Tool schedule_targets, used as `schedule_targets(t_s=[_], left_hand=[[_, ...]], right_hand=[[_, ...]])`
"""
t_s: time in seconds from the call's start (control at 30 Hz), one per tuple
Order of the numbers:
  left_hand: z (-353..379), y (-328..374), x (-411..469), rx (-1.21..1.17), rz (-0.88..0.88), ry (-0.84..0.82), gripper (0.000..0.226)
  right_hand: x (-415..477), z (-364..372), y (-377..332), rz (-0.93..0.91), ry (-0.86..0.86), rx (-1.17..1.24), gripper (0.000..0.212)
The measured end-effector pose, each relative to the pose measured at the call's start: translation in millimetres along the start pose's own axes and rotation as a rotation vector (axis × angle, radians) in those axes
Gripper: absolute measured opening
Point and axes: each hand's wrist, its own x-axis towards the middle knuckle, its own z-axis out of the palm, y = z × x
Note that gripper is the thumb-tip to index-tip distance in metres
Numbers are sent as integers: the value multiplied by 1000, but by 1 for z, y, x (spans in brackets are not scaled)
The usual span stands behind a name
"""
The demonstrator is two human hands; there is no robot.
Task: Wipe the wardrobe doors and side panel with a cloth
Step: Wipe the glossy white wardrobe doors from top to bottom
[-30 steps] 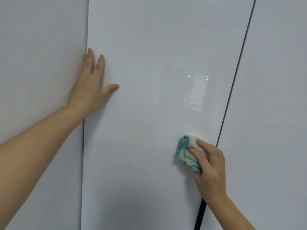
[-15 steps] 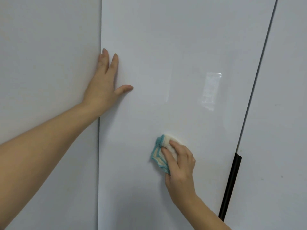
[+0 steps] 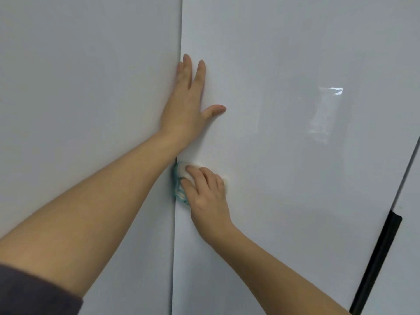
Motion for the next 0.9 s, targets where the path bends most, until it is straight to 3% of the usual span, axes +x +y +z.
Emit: schedule_targets(t_s=[0.17,0.37,0.57,0.77,0.9], left_hand=[[-2,0,0,-21,3,-13,94],[-2,-1,0,-23,0,-22,93],[-1,-1,1,-16,11,-18,93],[0,-3,1,0,13,-11,93],[0,-4,0,11,21,-6,92]], right_hand=[[-11,-5,23,-282,-90,-19,15],[-24,-31,54,-479,-250,-48,23],[-54,-84,106,-586,-359,-70,29],[-79,-143,152,-652,-468,-86,55],[-88,-180,180,-688,-563,-89,52]])
